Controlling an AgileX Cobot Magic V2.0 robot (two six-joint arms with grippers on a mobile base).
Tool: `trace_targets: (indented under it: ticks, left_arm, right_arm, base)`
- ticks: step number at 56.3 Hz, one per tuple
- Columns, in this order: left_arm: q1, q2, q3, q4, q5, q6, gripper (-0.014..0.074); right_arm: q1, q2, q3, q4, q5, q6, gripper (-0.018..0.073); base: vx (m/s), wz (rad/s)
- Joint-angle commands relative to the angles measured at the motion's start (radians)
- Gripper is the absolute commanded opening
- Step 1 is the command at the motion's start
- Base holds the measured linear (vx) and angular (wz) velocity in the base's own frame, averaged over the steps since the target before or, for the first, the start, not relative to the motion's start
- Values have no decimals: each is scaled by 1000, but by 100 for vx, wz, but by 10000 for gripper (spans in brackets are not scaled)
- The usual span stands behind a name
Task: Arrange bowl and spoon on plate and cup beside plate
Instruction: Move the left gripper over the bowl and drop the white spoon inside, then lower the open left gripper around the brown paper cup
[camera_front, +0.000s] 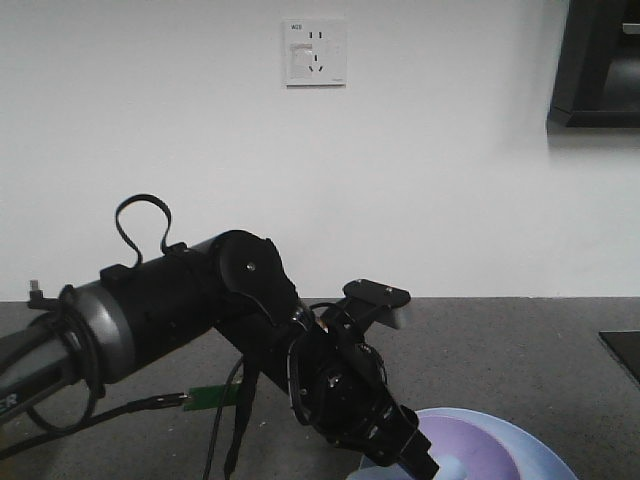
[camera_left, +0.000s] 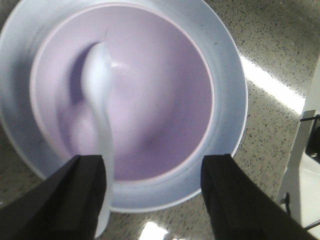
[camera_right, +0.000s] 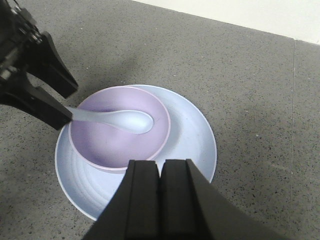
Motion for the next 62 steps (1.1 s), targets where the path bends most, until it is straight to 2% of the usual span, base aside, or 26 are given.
trace_targets:
  ticks: [1,4,8,15,18,21,27,38,45,52,62]
  left_arm:
    - [2,-132,-36,47,-7,-2,541]
    - [2,-172,-36,134,3,-26,541]
    - [2,-233,-36,287,27,-80,541]
    - [2,-326,-36,614,131,-214,541]
    - [3,-366,-25,725,144,-282,541]
    - [20,-407,-4,797,144,-319,541]
    - [74,-488,65,837,143,-340,541]
    - [241,-623,280,880,143,-355,541]
    - [327,-643,395,898,143,-373,541]
    - [351,-642,475,898,130,-372,541]
    - [351,-639,569,899,66,-372,541]
  right_arm:
    - [0,-4,-27,-3,-66,1,-12]
    - [0,-4,-27,-3,-66,1,-12]
    - [0,-4,-27,-3,-66,1,-12]
    - [0,-4,-27,-2,-66,1,-12]
    - [0,-4,-27,-2,-66,1,-12]
    - [0,-4,-27,-2,-66,1,-12]
    - [0,-4,-27,3,-65,1,-12]
    - [0,-4,-27,5,-65,1,-12]
    - [0,-4,-27,6,-70,2,-12]
    - [0,-4,-27,6,-69,3,-12]
    - [0,-4,-27,11,-68,5,-12]
  base:
    - [0,0]
    - [0,0]
    - [0,0]
    - [0,0]
    - [0,0]
    - [0,0]
    - [0,0]
    - [0,0]
    - [0,0]
    - [0,0]
    - [0,0]
